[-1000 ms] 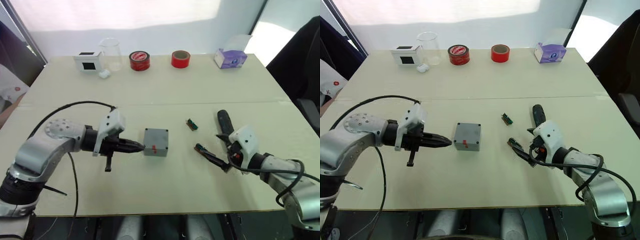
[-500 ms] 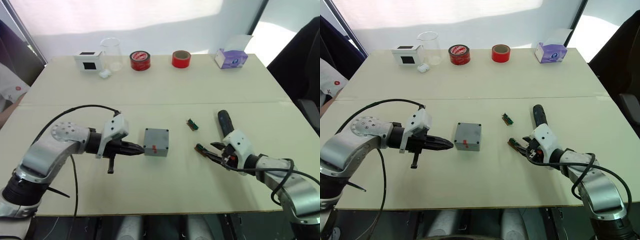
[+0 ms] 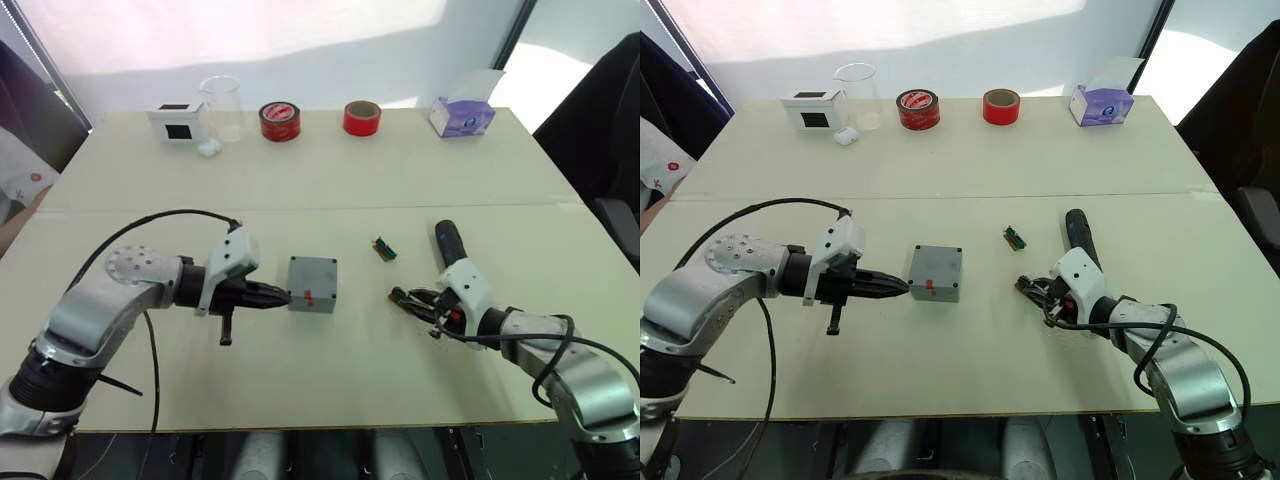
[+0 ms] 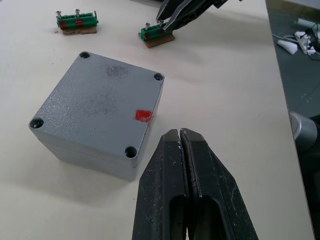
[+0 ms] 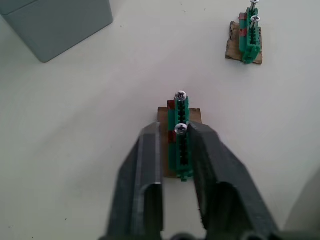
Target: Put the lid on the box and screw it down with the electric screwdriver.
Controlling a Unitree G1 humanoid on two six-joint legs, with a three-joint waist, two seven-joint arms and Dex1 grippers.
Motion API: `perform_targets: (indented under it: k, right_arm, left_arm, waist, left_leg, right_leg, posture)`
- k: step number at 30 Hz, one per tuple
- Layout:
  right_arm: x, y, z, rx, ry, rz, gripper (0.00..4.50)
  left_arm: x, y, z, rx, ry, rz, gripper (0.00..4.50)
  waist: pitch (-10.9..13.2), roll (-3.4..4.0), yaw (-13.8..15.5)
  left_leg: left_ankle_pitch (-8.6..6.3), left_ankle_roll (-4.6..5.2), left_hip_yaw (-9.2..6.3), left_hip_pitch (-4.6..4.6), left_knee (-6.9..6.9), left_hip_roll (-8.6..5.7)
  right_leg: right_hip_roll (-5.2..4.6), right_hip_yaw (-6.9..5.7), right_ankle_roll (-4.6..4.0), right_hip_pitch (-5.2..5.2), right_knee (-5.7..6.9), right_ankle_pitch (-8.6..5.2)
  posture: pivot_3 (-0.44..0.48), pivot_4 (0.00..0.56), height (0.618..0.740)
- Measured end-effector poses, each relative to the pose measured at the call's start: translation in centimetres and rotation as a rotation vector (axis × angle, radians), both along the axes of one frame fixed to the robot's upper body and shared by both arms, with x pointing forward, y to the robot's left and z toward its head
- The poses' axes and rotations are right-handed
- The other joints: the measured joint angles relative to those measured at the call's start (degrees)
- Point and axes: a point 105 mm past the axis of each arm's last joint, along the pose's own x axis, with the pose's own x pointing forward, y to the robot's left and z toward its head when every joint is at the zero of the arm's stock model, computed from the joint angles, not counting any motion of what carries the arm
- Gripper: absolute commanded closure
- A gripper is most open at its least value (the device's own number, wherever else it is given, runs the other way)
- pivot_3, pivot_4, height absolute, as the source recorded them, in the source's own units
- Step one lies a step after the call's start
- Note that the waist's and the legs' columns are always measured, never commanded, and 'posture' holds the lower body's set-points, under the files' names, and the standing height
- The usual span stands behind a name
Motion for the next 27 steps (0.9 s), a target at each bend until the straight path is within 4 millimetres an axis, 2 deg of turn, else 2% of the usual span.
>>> perform_targets:
  k: [15, 24, 27]
  right_arm:
    - [0.1, -0.2, 0.3, 0.008, -0.011, -0.018, 4.45]
    - [0.4, 1.0, 3.6, 0.063, -0.096, 0.03, 4.45]
    - [1.0, 2.7, 6.3, 0.11, -0.17, 0.088, 4.45]
  left_arm:
    - [0.2, 0.2, -0.2, 0.0, 0.01, 0.014, 4.5]
    - [1.0, 1.1, -0.4, -0.014, 0.036, 0.059, 4.5]
    - [2.3, 3.1, 0.6, -0.034, 0.018, 0.149, 4.5]
  waist:
    - [0.0, 0.0, 0.01]
    - [0.0, 0.0, 0.0]
    - [0.01, -0.01, -0.34]
  left_leg:
    - [0.0, 0.0, 0.0, 0.0, 0.0, 0.0]
    - [0.0, 0.0, -0.01, 0.0, 0.0, 0.0]
    - [0.0, 0.0, -0.01, 0.0, 0.02, 0.04]
  right_leg:
    - [0.0, 0.0, 0.0, 0.0, 0.01, 0.0]
    - [0.01, 0.0, 0.0, -0.01, 0.02, 0.0]
    - [0.06, 0.0, 0.01, -0.08, 0.08, 0.0]
  posture:
    - [0.0, 0.15, 0.74]
    - [0.0, 0.15, 0.74]
    - [0.0, 0.15, 0.74]
